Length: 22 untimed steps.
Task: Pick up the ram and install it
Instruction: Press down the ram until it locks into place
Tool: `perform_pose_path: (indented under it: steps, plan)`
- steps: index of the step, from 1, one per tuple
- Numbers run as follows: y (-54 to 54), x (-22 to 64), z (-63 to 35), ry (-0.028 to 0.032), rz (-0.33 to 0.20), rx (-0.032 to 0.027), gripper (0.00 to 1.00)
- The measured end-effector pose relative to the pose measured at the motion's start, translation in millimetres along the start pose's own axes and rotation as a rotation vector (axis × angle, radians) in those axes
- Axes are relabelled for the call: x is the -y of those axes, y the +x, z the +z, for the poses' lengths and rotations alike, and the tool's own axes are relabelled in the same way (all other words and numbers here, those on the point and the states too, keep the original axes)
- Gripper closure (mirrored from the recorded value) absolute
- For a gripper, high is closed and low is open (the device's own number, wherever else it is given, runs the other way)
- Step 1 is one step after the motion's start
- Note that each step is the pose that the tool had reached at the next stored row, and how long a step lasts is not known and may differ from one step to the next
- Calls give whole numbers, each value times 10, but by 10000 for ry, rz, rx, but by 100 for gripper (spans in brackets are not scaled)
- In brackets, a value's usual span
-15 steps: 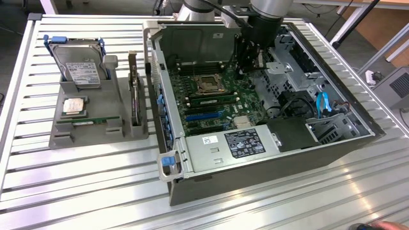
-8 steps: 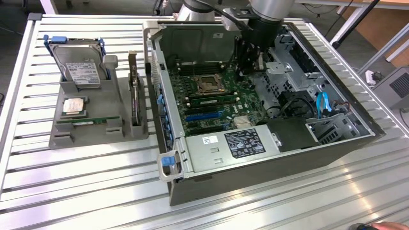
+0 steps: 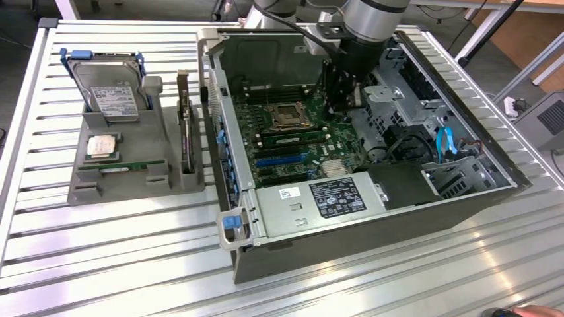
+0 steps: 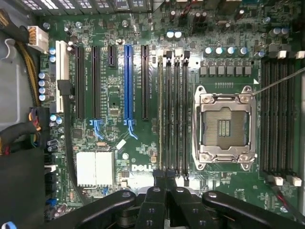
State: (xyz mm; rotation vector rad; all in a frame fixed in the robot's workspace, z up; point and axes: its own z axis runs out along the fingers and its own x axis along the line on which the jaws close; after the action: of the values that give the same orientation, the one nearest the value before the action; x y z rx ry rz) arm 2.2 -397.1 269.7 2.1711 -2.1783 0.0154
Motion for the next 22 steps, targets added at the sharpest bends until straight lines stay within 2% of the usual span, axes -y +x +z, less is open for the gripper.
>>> perform_pose_path:
  steps: [8, 15, 19, 20, 22]
  plan:
    - [11, 32, 160, 11, 0, 0, 89]
    - [12, 24, 180, 14, 0, -2, 89]
    - [8, 27, 253, 27, 2, -20, 89]
    - [5, 29, 300, 29, 3, -32, 89]
    - [5, 29, 302, 29, 3, -36, 89]
